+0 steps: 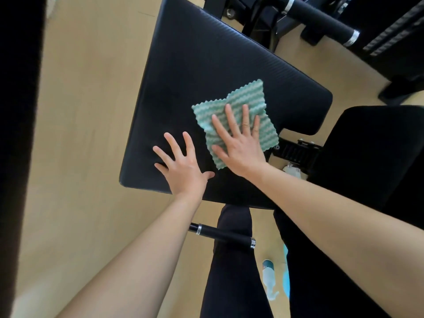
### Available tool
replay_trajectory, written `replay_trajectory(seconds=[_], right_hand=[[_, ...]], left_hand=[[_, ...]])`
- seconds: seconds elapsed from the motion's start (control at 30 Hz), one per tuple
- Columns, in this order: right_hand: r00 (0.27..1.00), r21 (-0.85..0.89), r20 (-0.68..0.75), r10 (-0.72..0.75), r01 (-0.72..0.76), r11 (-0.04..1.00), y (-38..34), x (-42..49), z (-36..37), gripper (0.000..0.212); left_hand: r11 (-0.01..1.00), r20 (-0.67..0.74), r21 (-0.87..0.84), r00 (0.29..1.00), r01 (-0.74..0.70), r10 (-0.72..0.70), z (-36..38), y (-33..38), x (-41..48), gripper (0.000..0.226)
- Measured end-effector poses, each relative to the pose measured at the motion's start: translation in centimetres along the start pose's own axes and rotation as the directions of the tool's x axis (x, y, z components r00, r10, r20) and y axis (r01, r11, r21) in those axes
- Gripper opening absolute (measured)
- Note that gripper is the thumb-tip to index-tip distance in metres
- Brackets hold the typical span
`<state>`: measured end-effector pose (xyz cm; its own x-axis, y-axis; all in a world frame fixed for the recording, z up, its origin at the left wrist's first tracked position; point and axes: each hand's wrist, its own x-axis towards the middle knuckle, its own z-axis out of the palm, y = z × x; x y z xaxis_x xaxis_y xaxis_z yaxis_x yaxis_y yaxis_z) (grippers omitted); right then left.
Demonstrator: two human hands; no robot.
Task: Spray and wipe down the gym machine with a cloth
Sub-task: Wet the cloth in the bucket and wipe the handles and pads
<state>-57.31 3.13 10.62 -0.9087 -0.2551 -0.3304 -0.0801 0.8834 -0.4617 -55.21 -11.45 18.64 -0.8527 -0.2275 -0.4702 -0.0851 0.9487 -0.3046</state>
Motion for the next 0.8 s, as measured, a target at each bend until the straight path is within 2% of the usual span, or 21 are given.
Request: replay_trajectory(seconds=[0.1, 0.17, 0.2, 0.27, 0.33, 0.47, 0.53, 0.57, 0.63, 0.73, 0.8], right_hand=[[0.972, -0.106, 0.037, -0.233, 0.235, 0.966, 0.3, -1.5, 1.1, 0.074], [0.952, -0.155, 0.069, -0.297, 0.304, 0.940, 2.4, -1.5, 0.5, 0.076], [0.958, -0.164, 0.069, -0.277, 0.285, 0.944, 3.7, -1.5, 0.1, 0.077], [0.994, -0.121, 0.038, -0.106, 0.110, 0.987, 6.3, -1.4, -0.8, 0.081], [0.991, -0.052, 0.020, 0.130, -0.129, 0.990, 8.6, -1.5, -1.7, 0.083], [0.882, 0.172, 0.020, 0.471, -0.467, 0.867, 11.2, -0.9, -2.8, 0.087], [0.822, 0.267, 0.009, 0.569, -0.551, 0.791, 10.9, 0.1, -3.2, 0.086], [0.819, 0.276, -0.003, 0.574, -0.551, 0.788, 10.4, 0.7, -3.4, 0.084], [0.870, 0.229, -0.021, 0.493, -0.475, 0.849, 8.7, 2.0, -3.8, 0.081], [0.973, 0.100, -0.043, 0.227, -0.222, 0.970, 4.9, 4.1, -4.2, 0.080], [0.998, 0.029, -0.033, 0.049, -0.048, 0.998, 2.1, 4.8, -3.9, 0.082]], left_hand=[[1.000, 0.013, 0.031, 1.000, -0.005, 0.005, -0.2, 0.1, 0.0, 0.132], [0.999, 0.020, 0.036, 1.000, 0.000, -0.001, -0.4, 0.2, 0.0, 0.134], [0.999, 0.021, 0.042, 1.000, -0.002, 0.001, -0.3, 0.2, -0.1, 0.136], [0.999, 0.012, 0.052, 1.000, -0.011, 0.010, -0.3, 0.2, -0.1, 0.137], [0.999, 0.000, 0.052, 1.000, -0.011, 0.011, -0.4, 0.2, -0.2, 0.137], [0.997, 0.005, 0.071, 1.000, -0.017, 0.017, -0.6, 0.3, -0.3, 0.136], [0.997, -0.001, 0.072, 1.000, -0.019, 0.019, -0.6, 0.3, -0.2, 0.136], [0.997, -0.005, 0.073, 1.000, -0.019, 0.019, -0.6, 0.2, -0.2, 0.135], [0.997, -0.008, 0.078, 1.000, -0.017, 0.018, -0.5, 0.2, -0.2, 0.136], [0.995, -0.009, 0.094, 1.000, -0.017, 0.018, -0.4, 0.2, -0.2, 0.136], [0.995, -0.005, 0.096, 1.000, -0.014, 0.015, -0.3, 0.2, -0.1, 0.137]])
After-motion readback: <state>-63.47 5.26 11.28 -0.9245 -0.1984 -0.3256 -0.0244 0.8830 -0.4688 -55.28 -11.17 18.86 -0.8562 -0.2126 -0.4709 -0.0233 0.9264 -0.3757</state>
